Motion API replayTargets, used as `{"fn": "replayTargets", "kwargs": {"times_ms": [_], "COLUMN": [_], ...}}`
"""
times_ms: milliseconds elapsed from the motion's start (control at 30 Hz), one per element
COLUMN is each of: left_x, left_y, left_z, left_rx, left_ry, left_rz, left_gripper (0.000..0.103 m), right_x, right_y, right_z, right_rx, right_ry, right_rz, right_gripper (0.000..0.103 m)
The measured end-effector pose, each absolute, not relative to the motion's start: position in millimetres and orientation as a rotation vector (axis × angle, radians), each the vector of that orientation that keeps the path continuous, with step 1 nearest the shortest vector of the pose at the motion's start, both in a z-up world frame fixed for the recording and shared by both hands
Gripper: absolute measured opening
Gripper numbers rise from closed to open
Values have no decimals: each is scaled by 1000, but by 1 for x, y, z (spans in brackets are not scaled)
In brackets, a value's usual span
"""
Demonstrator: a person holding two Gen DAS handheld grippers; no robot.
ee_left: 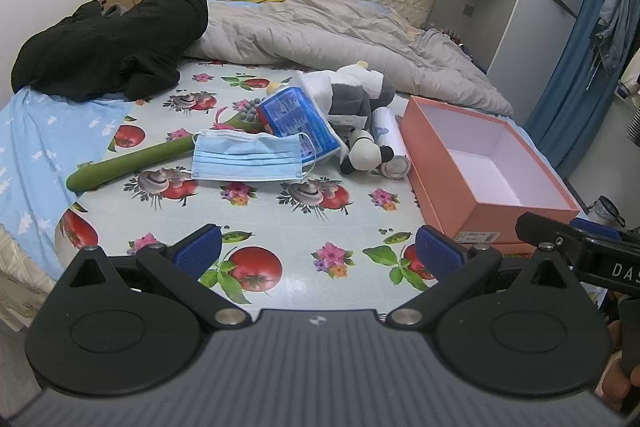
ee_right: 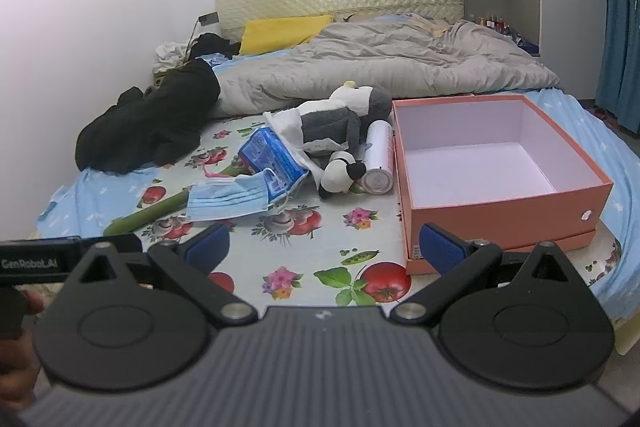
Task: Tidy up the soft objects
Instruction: 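Move left tool toward blue face mask while right tool approaches small panda plush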
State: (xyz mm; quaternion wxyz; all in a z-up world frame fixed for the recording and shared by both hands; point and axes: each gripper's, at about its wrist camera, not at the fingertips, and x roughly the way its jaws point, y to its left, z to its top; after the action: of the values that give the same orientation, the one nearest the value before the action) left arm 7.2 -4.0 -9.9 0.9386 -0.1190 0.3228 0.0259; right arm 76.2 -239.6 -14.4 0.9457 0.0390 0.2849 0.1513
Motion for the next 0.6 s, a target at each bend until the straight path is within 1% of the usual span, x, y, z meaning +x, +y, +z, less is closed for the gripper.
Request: {"fn": "replayTargets", "kwargs": {"times_ms": [600], "left_x": [17], "left_y": [-5], "left_z": [-8], "left_rx": [-230], "left_ry": [668], "left_rz": [31], "left_gripper": [103], "right_x": [77], "right_y": [-240], "right_z": [-13], "right_rx": [85], "right_ry": [590], "right_rz": [302], "right_gripper": [103]}}
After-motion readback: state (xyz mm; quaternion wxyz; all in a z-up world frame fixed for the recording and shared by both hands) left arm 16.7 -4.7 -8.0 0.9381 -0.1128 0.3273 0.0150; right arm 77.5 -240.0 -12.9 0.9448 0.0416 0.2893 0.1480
